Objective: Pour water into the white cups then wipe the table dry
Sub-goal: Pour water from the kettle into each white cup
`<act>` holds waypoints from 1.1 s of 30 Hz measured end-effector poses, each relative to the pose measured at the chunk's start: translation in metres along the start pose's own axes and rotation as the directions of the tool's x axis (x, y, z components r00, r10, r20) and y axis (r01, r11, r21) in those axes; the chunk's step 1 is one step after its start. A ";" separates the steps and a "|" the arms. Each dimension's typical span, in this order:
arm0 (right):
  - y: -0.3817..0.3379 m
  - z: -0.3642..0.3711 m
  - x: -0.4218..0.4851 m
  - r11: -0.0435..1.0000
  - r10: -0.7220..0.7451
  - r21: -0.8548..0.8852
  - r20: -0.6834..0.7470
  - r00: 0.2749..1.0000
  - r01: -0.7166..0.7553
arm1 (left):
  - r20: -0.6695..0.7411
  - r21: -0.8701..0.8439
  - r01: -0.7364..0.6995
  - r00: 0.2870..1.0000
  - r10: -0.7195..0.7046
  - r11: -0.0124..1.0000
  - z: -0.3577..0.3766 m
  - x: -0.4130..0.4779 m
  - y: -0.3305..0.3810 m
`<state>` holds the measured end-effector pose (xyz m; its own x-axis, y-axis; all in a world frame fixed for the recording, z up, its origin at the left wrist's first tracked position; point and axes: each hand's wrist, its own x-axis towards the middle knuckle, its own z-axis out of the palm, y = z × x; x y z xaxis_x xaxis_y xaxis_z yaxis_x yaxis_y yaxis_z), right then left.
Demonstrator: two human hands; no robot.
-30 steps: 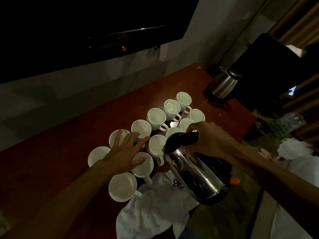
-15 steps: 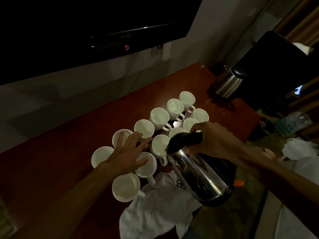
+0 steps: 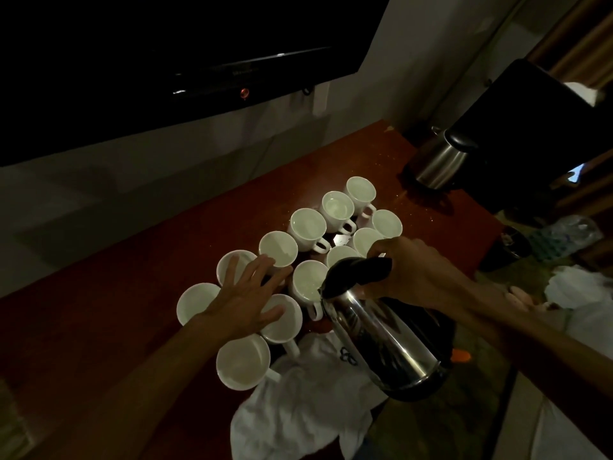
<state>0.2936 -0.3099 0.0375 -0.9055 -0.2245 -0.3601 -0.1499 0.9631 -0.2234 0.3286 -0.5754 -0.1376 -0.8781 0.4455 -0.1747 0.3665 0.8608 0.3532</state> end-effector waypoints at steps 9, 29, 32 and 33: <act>-0.002 -0.002 -0.001 1.000 0.005 0.023 0.031 1.000 -0.006 | 0.027 0.014 0.011 1.000 -0.012 1.000 -0.002 0.000 0.002; 0.003 0.001 -0.009 0.997 -0.002 0.081 0.023 1.000 0.000 | 0.014 0.031 0.006 1.000 -0.006 0.999 0.002 0.002 0.001; 0.003 0.000 -0.008 0.995 -0.001 0.096 0.023 1.000 -0.001 | 0.011 0.026 0.005 1.000 -0.005 1.000 0.003 0.002 0.002; 0.004 0.000 -0.008 0.995 -0.007 0.098 0.022 1.000 0.004 | 0.011 0.025 0.008 1.000 -0.008 1.000 0.002 0.002 0.002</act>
<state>0.3000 -0.3044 0.0395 -0.8956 -0.2340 -0.3782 -0.1143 0.9429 -0.3128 0.3285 -0.5725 -0.1395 -0.8776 0.4413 -0.1874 0.3671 0.8700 0.3291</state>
